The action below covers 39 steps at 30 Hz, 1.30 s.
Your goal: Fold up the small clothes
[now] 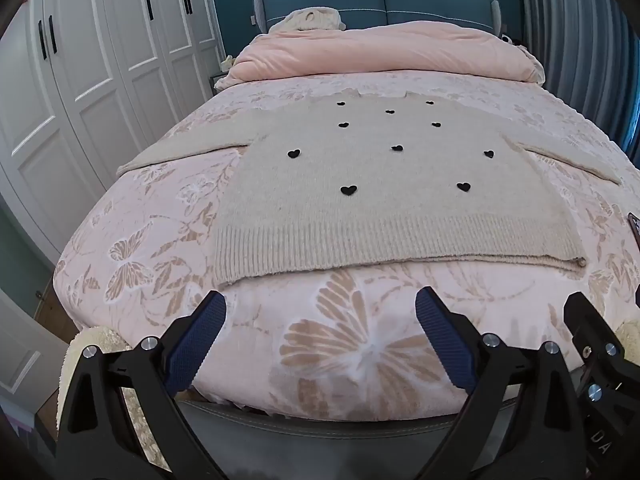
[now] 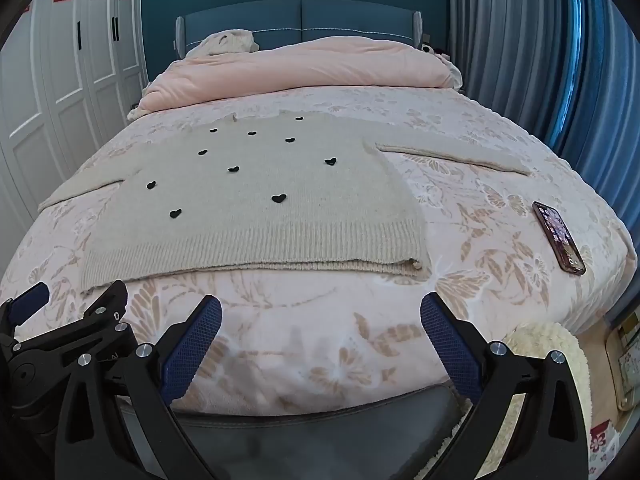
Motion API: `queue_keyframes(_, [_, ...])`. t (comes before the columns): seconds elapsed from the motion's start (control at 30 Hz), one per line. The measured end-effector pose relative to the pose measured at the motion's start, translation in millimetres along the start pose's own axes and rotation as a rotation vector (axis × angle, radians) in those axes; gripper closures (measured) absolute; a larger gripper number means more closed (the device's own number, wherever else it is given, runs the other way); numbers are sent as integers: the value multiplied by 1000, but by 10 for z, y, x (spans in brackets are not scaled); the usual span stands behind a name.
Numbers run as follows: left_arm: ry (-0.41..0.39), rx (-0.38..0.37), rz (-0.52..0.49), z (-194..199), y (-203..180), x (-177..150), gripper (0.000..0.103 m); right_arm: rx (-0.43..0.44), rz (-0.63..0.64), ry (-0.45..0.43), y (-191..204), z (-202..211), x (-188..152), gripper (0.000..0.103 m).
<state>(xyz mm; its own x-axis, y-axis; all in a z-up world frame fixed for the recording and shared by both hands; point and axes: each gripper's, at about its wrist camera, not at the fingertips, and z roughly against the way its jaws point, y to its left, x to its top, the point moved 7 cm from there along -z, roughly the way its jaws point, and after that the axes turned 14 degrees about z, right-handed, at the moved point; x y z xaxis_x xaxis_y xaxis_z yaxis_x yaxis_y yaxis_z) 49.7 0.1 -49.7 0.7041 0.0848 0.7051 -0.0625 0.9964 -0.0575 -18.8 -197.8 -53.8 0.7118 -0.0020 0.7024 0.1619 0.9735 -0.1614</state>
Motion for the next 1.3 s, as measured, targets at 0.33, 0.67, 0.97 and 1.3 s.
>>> queue_keyframes(0.33, [6, 2, -2, 1, 2, -7, 10, 2, 2, 19, 14, -41, -43, 5])
queue_keyframes(0.67, [41, 18, -9, -175, 67, -139, 10, 28, -4, 58, 69, -187, -84, 5])
queue_keyframes(0.97, [100, -35, 48, -434, 44, 54, 8, 107, -8, 117, -108, -641, -3, 5])
queue_keyframes(1.3, [128, -89, 170, -940, 43, 595, 6, 151, -415, 156, -2449, -2176, 742, 5])
